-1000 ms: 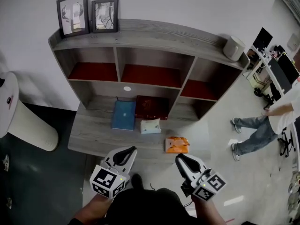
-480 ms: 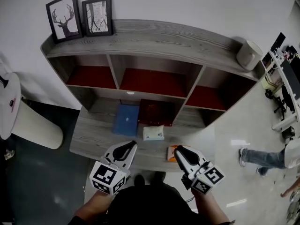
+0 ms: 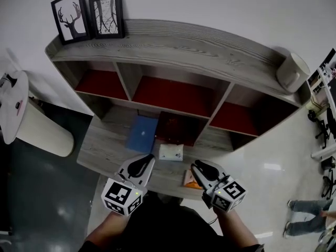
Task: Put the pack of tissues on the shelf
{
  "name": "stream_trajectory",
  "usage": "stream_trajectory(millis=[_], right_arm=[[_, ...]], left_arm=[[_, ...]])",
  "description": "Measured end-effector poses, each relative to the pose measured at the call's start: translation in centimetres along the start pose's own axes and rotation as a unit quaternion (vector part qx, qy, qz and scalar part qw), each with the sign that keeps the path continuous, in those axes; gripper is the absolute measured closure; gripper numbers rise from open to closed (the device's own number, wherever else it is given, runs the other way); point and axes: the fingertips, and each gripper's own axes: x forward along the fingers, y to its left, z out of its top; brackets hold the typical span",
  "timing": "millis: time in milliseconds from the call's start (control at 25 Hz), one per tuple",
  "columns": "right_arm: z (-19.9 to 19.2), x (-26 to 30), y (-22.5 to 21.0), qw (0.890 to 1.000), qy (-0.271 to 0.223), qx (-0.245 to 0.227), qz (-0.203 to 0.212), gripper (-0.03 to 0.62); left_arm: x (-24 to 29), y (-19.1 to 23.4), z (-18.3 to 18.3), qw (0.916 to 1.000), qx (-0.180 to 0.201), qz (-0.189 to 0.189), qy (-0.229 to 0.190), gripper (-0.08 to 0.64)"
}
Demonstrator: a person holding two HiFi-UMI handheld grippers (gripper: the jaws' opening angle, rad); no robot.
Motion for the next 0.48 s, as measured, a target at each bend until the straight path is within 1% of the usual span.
stream_trajectory(millis=[80, 280, 480], right_arm=[[-0.2, 1.0, -0.1, 1.000, 0.013, 0.006, 0.003, 0.551], [-1.3, 3.4, -1.7, 0.999, 0.039, 0.010, -0.007, 0.510], [-4.6, 6.0, -3.6, 0.996, 0.088, 0.008, -0.015, 0.487]], left_arm=[[0.3, 0.6, -0.4, 1.0000, -0.005, 0.002, 0.003, 0.535], [1.3, 2.0, -1.0, 0.9999, -0.011, -0.003, 0.005, 0.535], [2.7, 3.6, -2.5, 0.9997, -0.019, -0.009, 0.008, 0.535]])
